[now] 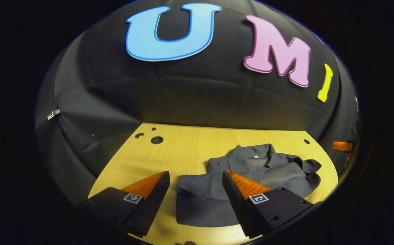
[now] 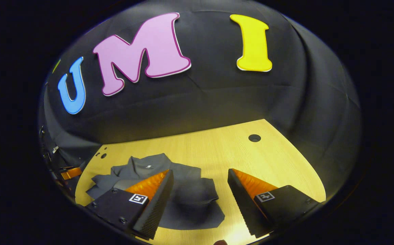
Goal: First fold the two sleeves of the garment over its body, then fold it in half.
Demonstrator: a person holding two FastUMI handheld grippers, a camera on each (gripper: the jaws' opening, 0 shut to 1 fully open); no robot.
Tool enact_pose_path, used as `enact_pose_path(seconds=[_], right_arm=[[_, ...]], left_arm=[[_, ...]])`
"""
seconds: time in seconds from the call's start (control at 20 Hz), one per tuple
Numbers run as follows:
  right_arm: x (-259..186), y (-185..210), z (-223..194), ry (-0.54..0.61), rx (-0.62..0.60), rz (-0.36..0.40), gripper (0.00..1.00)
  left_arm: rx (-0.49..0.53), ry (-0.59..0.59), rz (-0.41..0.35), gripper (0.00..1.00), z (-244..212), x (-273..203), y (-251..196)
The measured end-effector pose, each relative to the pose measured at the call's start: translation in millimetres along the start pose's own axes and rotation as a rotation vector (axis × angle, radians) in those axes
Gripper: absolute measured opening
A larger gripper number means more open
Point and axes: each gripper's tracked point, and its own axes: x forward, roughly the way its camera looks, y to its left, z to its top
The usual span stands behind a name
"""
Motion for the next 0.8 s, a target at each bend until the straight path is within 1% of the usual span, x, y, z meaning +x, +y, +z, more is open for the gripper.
enact_pose_path(seconds=[0.15, 0.3, 0.45, 0.55, 0.8], right_arm=[[-28, 6, 3, -0.033, -0.011, 0.027, 0.99], [-54, 12, 4, -0.059, -0.037, 0.047, 0.99], [-81, 20, 0, -0.067, -0.051, 0.063, 0.99], [-97, 25, -3, -0.072, -0.043, 0.072, 0.98], [-129, 37, -12, -0.073, -0.053, 0.094, 0.99]], left_arm=[[0.015, -0.049, -0.026, 0.98, 3, -32, -14], [-0.006, -0.090, -0.039, 0.98, 4, -60, -22], [-0.015, -0.123, -0.043, 0.98, 6, -87, -26], [-0.004, -0.149, -0.050, 0.98, 9, -104, -31], [-0.005, -0.178, -0.076, 0.98, 4, -139, -42]])
